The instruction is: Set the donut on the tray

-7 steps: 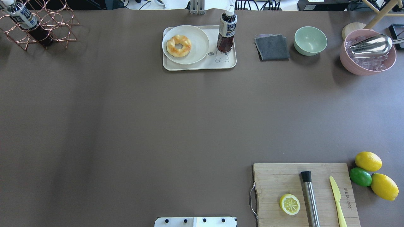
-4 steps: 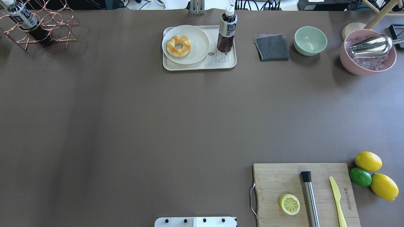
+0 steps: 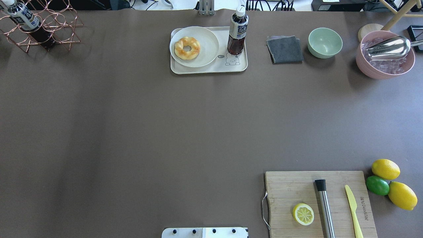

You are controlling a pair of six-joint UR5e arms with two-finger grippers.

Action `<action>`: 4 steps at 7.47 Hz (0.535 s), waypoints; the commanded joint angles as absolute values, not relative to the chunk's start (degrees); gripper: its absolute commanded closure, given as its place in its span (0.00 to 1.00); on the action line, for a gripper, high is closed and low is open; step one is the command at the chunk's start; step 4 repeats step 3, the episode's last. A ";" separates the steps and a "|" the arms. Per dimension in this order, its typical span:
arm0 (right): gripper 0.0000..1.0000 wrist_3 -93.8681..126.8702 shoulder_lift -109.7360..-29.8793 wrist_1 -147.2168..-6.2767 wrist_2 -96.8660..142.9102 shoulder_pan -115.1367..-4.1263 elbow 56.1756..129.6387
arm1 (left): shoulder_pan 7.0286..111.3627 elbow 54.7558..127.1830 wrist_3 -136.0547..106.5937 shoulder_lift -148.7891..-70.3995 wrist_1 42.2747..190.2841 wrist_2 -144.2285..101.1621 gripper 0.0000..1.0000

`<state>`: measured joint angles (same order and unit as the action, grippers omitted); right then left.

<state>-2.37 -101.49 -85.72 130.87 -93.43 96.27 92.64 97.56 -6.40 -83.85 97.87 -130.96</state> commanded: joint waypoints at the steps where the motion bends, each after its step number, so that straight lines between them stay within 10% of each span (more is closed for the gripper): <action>1: 0.01 -2.29 -101.51 -85.69 130.87 -93.43 96.24 | 92.64 97.47 -6.42 -83.76 97.82 -130.96 0.01; 4: 0.01 -2.29 -101.51 -85.78 130.87 -93.43 96.24 | 92.64 97.56 -6.33 -83.06 97.91 -130.96 0.01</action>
